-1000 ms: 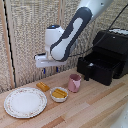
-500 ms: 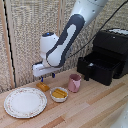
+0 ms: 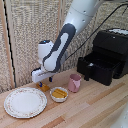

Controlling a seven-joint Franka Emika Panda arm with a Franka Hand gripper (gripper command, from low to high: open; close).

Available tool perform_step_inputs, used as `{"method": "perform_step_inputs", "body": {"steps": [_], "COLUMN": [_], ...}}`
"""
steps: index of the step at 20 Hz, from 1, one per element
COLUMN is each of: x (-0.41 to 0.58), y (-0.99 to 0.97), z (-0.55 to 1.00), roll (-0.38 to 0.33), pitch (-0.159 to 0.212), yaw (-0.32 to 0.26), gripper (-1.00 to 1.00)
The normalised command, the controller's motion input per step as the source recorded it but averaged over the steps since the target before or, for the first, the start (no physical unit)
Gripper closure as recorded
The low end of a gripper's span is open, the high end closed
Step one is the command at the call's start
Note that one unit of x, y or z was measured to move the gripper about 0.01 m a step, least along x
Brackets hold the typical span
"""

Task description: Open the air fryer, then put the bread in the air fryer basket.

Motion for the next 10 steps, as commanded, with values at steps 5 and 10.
{"method": "perform_step_inputs", "body": {"steps": [5, 10], "x": [0.439, 0.315], "y": [0.12, 0.23], "z": [-0.25, -0.26], "roll": [0.01, 0.0], "pitch": [0.019, 0.119], "yaw": [0.008, -0.005], "gripper": [-1.0, 1.0]}}
